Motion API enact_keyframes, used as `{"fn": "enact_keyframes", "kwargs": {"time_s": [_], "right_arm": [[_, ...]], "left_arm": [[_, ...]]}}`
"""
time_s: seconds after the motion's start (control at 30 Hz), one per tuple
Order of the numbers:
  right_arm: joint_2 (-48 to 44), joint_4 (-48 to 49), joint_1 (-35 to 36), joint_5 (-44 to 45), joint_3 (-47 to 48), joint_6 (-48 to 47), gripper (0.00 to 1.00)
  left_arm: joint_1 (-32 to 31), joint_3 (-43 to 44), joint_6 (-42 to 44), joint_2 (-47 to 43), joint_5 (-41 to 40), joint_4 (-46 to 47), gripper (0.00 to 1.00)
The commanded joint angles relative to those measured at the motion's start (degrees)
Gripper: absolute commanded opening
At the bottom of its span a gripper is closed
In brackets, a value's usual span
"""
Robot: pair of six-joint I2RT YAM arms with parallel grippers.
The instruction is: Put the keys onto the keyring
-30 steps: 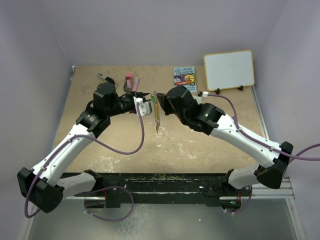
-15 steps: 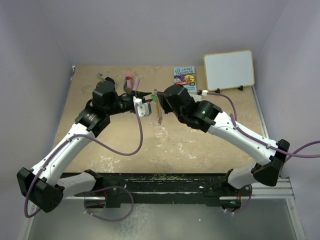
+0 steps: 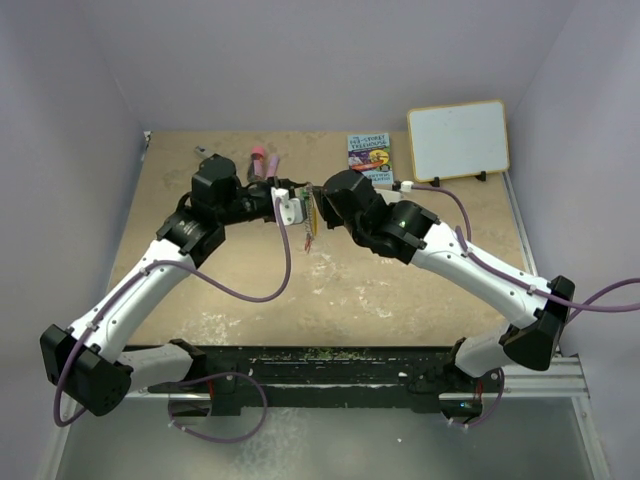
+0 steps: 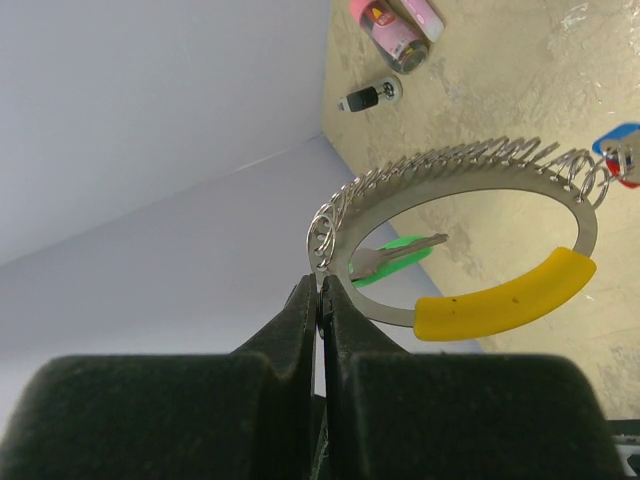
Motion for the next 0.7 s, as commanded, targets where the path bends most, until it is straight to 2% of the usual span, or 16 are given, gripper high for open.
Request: {"fn": "enact_keyframes", "kwargs": {"time_s": [0.0,0.53,0.67], "right_arm": [[-0.5,2.1,-0.2,2.1,2.9,3.7,0.0],[0.6,3.4,-0.1,0.8,3.7,2.8,0.0],[0.7,3.5,-0.1,0.8,3.8,2.5,0.0]], "left_arm": [[0.3,2.9,-1.3,0.4,0.6,1.8,0.33],[0.2,3.5,-1.4,2.0,0.6,1.8,0.32],[0.2,3.8,-0.9,2.3,-0.2,0.7,0.25]]}}
